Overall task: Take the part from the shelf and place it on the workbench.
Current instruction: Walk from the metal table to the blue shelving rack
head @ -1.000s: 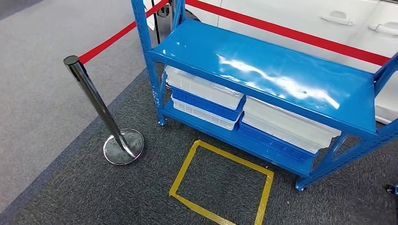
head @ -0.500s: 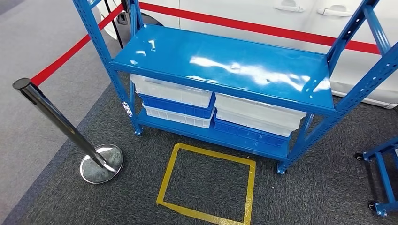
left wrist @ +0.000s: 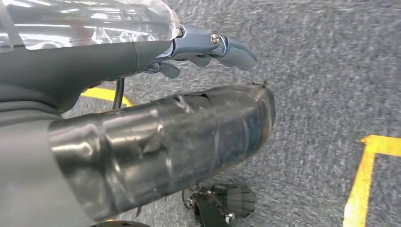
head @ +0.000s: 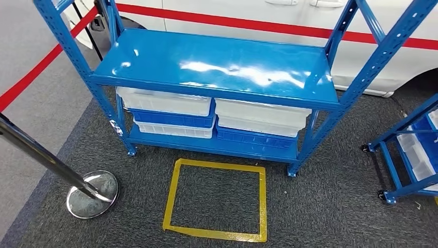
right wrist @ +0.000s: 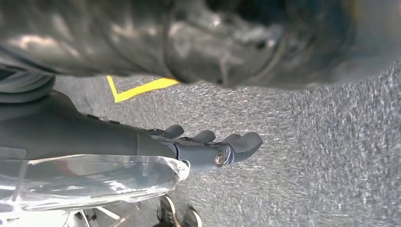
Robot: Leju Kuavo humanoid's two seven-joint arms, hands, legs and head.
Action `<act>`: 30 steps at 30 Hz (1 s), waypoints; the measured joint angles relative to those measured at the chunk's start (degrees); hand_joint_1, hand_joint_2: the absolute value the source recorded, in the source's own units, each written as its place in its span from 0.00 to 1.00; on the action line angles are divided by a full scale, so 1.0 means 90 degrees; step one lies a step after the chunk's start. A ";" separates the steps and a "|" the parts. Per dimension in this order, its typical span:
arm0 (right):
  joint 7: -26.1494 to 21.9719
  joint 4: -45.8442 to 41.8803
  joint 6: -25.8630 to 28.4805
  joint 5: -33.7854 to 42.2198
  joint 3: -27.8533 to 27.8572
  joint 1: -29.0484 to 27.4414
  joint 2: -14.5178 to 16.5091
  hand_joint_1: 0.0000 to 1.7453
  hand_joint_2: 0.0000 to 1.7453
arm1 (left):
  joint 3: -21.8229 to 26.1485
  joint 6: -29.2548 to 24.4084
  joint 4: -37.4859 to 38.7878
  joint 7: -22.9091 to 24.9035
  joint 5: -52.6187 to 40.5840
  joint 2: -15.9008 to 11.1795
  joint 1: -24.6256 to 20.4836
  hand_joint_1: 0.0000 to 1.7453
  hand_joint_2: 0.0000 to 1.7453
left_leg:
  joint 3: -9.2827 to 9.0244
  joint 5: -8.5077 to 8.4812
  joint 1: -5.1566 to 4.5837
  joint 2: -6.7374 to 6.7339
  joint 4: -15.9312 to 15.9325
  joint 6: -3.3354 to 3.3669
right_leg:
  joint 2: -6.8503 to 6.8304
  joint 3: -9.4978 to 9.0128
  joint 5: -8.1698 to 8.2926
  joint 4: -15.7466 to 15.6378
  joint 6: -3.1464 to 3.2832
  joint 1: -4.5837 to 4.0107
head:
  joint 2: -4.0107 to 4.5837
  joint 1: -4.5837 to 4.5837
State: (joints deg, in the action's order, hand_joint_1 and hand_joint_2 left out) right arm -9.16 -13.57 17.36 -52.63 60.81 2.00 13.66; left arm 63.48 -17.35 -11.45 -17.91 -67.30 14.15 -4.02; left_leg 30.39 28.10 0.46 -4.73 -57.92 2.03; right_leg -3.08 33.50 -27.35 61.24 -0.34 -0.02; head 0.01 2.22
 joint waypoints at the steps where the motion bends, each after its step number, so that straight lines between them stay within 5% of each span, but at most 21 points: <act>1: 0.0000 0.0000 0.0001 -0.0001 -0.0001 0.0008 -0.0001 0.00 0.00 | 0.0001 0.0000 0.0000 -0.0001 0.0000 0.0002 -0.0005 0.00 0.00 | -0.0019 0.0015 -0.0006 -0.0056 0.0003 -0.0033 | -0.0094 -0.0109 0.0054 -0.0234 0.0057 -0.0038 | 0.0000 -0.0002; 4: 0.0001 0.0000 0.0002 -0.0002 -0.0001 0.0012 -0.0002 0.00 0.00 | 0.0001 0.0002 0.0000 0.0002 -0.0003 0.0010 -0.0027 0.00 0.00 | -0.0072 0.0044 -0.0008 -0.0215 0.0030 -0.0144 | 0.0014 -0.0121 0.0070 -0.0334 0.0168 -0.0057 | 0.0000 -0.0004; 7: 0.0001 0.0000 0.0000 -0.0002 0.0000 0.0015 0.0005 0.00 0.00 | 0.0003 0.0002 0.0000 0.0001 -0.0005 0.0012 -0.0026 0.00 0.00 | 0.0076 0.0355 0.0014 0.0183 -0.0387 -0.0248 | 0.0215 -0.0180 0.0161 -0.0456 0.0263 0.0020 | 0.0000 -0.0006; 8: 0.0001 0.0000 -0.0001 -0.0004 0.0000 0.0018 0.0007 0.00 0.00 | 0.0004 0.0002 0.0000 0.0000 -0.0004 0.0010 -0.0019 0.00 0.00 | 0.0246 0.0564 0.0028 0.0367 -0.0764 -0.0272 | 0.0282 -0.0176 0.0172 -0.0465 0.0279 0.0022 | 0.0000 -0.0006; 10: 0.0001 0.0000 0.0001 -0.0014 0.0000 0.0016 0.0007 0.00 0.00 | 0.0004 0.0002 0.0000 0.0004 -0.0003 0.0005 0.0001 0.00 0.00 | 0.0655 0.0898 0.0035 0.0474 -0.1591 -0.0301 | 0.0447 -0.0163 0.0176 -0.0453 0.0298 0.0018 | 0.0000 -0.0006; 12: 0.0003 0.0000 0.0007 -0.0028 0.0001 0.0008 0.0006 0.00 0.00 | 0.0004 0.0002 0.0000 0.0007 -0.0002 0.0001 0.0016 0.00 0.00 | 0.0761 0.0759 0.0035 0.0480 -0.1721 -0.0309 | 0.0619 -0.0164 0.0167 -0.0428 0.0295 0.0018 | 0.0001 -0.0006; 15: 0.0079 0.0000 0.0035 -0.0062 0.0002 0.0003 0.0007 0.00 0.00 | 0.0004 0.0005 0.0000 0.0007 -0.0008 -0.0008 0.0005 0.00 0.00 | 0.0273 0.0078 0.0027 0.0535 -0.0527 -0.0255 | 0.0785 -0.0167 0.0112 -0.0343 0.0251 0.0015 | 0.0001 -0.0005; 17: 0.0226 0.0001 0.0052 -0.0078 0.0004 -0.0002 0.0007 0.00 0.00 | 0.0002 0.0013 0.0000 0.0007 -0.0032 -0.0013 -0.0023 0.00 0.50 | 0.0088 -0.0050 0.0013 0.0589 -0.0061 -0.0198 | 0.0827 -0.0141 0.0073 -0.0281 0.0190 0.0001 | 0.0001 -0.0004; 19: 0.0380 0.0004 0.0058 -0.0077 0.0010 -0.0004 0.0009 0.00 0.00 | 0.0001 0.0030 0.0000 0.0008 -0.0058 -0.0013 -0.0045 0.00 1.00 | 0.0081 -0.0044 -0.0005 0.0598 -0.0032 -0.0139 | 0.0837 -0.0122 0.0069 -0.0272 0.0121 0.0004 | 0.0000 -0.0004; 21: 0.0481 0.0008 0.0057 -0.0076 0.0017 -0.0005 0.0009 0.00 0.00 | 0.0001 0.0044 0.0000 0.0002 -0.0086 -0.0012 -0.0042 0.00 1.00 | 0.0067 -0.0085 0.0004 0.0570 0.0011 -0.0058 | 0.0785 -0.0113 0.0036 -0.0251 0.0050 0.0016 | 0.0001 -0.0002; 23: 0.0548 0.0010 0.0055 -0.0078 0.0021 0.0007 0.0009 0.00 0.50 | -0.0005 0.0063 0.0000 -0.0036 -0.0127 -0.0012 -0.0034 0.00 1.00 | 0.0066 -0.0125 0.0027 0.0534 0.0053 0.0008 | 0.0594 0.0052 -0.0225 0.0126 -0.0021 0.0031 | 0.0001 -0.0001; 25: 0.0595 0.0010 0.0053 -0.0090 0.0026 0.0027 0.0009 0.00 1.00 | -0.0017 0.0090 0.0000 -0.0090 -0.0160 -0.0014 -0.0020 0.00 1.00 | 0.0080 -0.0129 0.0024 0.0490 0.0055 0.0030 | 0.0429 0.0428 -0.0647 0.0923 -0.0082 0.0053 | 0.0001 -0.0001; 27: 0.0599 0.0010 0.0035 -0.0117 0.0029 0.0036 0.0009 0.00 1.00 | -0.0023 0.0107 0.0000 -0.0121 -0.0169 -0.0015 -0.0004 0.00 1.00 | 0.0082 -0.0121 0.0021 0.0438 0.0051 0.0031 | 0.0389 0.0715 -0.0795 0.1492 -0.0113 0.0077 | 0.0001 -0.0002; 28: 0.0586 0.0010 0.0022 -0.0127 0.0029 0.0031 0.0009 0.00 1.00 | -0.0025 0.0110 0.0000 -0.0128 -0.0165 -0.0016 -0.0002 0.00 1.00 | 0.0075 -0.0116 0.0021 0.0421 0.0049 0.0026 | 0.0380 0.0691 -0.0684 0.1438 -0.0112 0.0084 | 0.0001 -0.0001; 30: 0.0558 0.0010 0.0003 -0.0110 0.0013 0.0003 0.0004 0.00 1.00 | -0.0066 0.0113 -0.0009 -0.0128 -0.0118 -0.0022 -0.0005 0.00 1.00 | 0.0046 -0.0098 0.0021 0.0404 0.0049 0.0003 | 0.0345 0.0310 -0.0238 0.0677 -0.0075 0.0087 | 0.0001 -0.0001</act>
State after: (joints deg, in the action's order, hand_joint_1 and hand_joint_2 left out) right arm -4.14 -13.49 17.39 -53.63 60.92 2.03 13.69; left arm 62.89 -16.34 -11.53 -19.06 -68.36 13.96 -4.06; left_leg 30.80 27.21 0.65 -1.10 -57.49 2.06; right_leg 0.03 36.29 -29.49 67.33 -1.01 0.76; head 0.01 2.21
